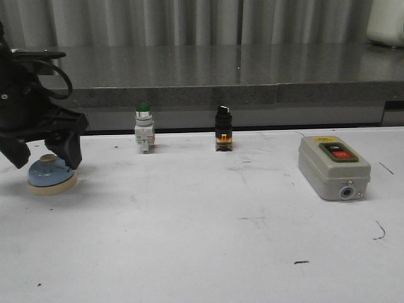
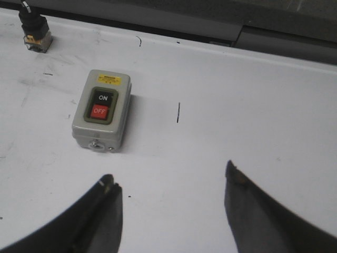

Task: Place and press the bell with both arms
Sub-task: 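Lower the open left gripper over the blue desk bell, then close the left gripper around the bell's base, then lift the bell and carry it to the table center, lowering it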

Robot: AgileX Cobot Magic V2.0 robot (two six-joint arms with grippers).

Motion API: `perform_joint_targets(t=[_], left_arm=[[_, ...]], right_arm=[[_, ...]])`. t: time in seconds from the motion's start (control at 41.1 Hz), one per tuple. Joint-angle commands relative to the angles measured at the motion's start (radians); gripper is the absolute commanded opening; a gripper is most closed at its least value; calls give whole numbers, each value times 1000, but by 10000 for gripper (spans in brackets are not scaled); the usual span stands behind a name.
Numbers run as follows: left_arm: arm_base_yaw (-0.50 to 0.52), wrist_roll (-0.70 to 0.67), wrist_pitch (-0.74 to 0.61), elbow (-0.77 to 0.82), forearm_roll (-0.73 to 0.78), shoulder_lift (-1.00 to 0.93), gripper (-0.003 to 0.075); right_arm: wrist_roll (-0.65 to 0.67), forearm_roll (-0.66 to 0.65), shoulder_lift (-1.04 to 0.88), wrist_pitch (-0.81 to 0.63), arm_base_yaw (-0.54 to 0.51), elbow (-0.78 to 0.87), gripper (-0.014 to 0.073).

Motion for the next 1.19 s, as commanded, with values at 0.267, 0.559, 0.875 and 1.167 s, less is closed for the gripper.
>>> perform_joint_targets(t=[0.267,0.559,0.875,1.167], left_arm=[[-6,-3,-12,-47,-10,17,527],[-6,-6,20,-47,-28,8,365],[-177,-4,57,-49,-46,-78,365],[-437,-2,83,-157,-41,-32,365]], right_arm=[[0,0,4,-76,-6,-37,454],[0,0,4,-76,-6,-37,454],[0,0,4,-76,-6,-37,454],[0,0,4,-76,-6,-37,454]])
